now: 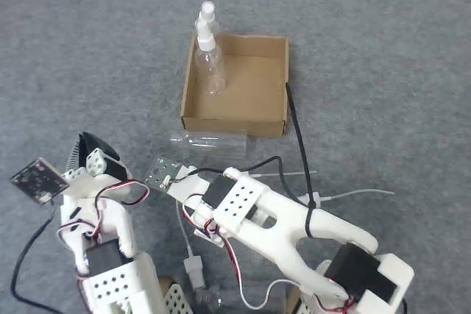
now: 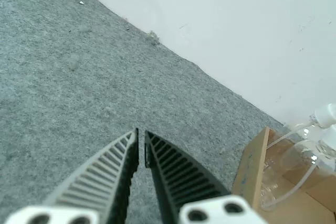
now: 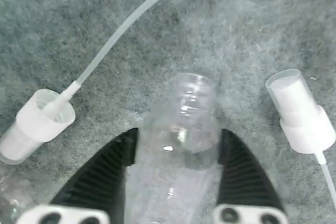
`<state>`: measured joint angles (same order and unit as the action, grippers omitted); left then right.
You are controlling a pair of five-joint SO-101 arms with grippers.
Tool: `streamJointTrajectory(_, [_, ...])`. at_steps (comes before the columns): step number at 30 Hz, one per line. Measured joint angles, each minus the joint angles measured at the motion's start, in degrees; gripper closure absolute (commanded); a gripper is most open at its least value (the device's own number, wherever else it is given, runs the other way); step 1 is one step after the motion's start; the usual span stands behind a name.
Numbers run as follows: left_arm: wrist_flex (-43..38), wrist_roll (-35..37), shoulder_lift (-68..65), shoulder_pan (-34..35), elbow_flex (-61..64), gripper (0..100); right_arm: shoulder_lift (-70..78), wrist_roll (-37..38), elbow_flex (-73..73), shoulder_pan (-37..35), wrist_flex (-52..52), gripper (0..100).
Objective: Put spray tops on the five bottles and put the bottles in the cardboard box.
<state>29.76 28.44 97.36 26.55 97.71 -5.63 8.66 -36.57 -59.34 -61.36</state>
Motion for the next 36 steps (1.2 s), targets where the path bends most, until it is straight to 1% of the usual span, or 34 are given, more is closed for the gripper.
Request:
streamJointTrajectory(5, [0.00,0.00,0.00,0.09,0.00,99,0.00,0.00,2.37,0.18,-2.64,97.1])
streamJointTrajectory(12, [0.00,0.00,0.00,0.00,0.00,99,0.00,0.09,7.30,4.92,-8.79,97.1])
streamJointTrajectory(18, [0.00,0.00,0.00,0.00,0.00,99,-0.26,0.09,7.74,5.10,-11.25,97.1])
streamJointTrajectory(23, [0.00,0.00,0.00,0.00,0.00,99,-6.24,0.09,7.65,5.54,-13.89,97.1])
streamJointTrajectory(31, [0.00,0.00,0.00,0.00,0.00,99,-18.11,0.09,5.71,11.43,-13.98,97.1])
streamJointTrajectory(36, [0.00,0.00,0.00,0.00,0.00,99,-22.24,0.09,4.75,13.80,-13.98,97.1])
